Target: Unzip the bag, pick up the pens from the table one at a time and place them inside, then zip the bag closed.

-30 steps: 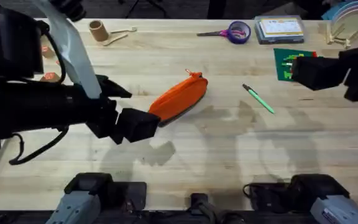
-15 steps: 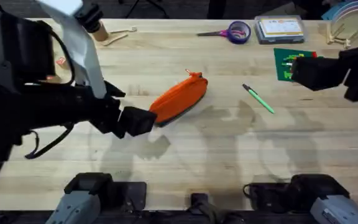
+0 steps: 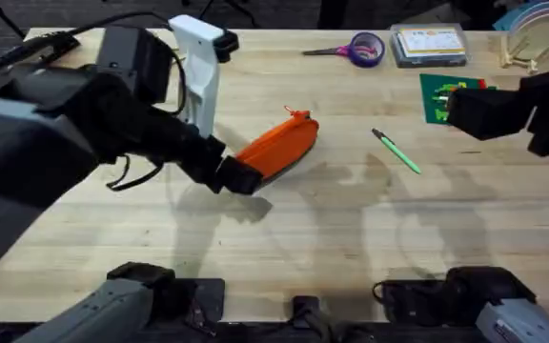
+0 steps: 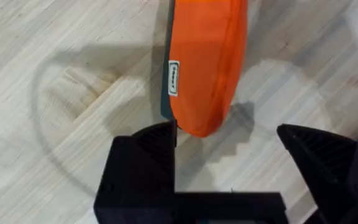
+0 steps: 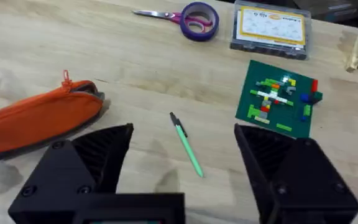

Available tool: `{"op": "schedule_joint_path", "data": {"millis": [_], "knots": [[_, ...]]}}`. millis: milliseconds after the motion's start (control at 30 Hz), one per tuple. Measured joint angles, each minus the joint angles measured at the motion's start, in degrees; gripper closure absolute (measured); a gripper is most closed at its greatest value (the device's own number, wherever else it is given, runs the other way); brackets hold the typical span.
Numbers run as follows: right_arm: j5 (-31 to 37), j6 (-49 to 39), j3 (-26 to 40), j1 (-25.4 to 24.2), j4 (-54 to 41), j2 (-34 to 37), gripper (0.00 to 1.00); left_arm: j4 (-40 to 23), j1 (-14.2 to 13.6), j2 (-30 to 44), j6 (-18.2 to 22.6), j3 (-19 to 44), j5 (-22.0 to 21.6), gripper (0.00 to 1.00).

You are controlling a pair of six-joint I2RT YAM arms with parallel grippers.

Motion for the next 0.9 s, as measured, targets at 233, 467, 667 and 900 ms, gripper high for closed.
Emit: {"op": "schedule_joint_path", "data": {"millis": [233,467,667,900], "knots": [[0.0,-0.08,0.0,0.0,-0.02,0.0,0.003,4.07,-0.25,8.1,0.0,0.0,-0.3,0.005],[0.0,-0.2,0.0,0.0,-0.01,-0.01,0.003,5.13,-0.25,10.3,-0.01,-0.04,-0.44,0.025],[0.0,-1.03,0.0,0.0,-0.01,-0.01,0.003,7.01,-0.25,10.3,-0.11,-0.07,0.04,0.238],[0.0,-1.63,0.0,0.0,0.0,-0.01,0.004,6.85,-0.42,10.3,-0.24,-0.11,0.36,0.768]]}}
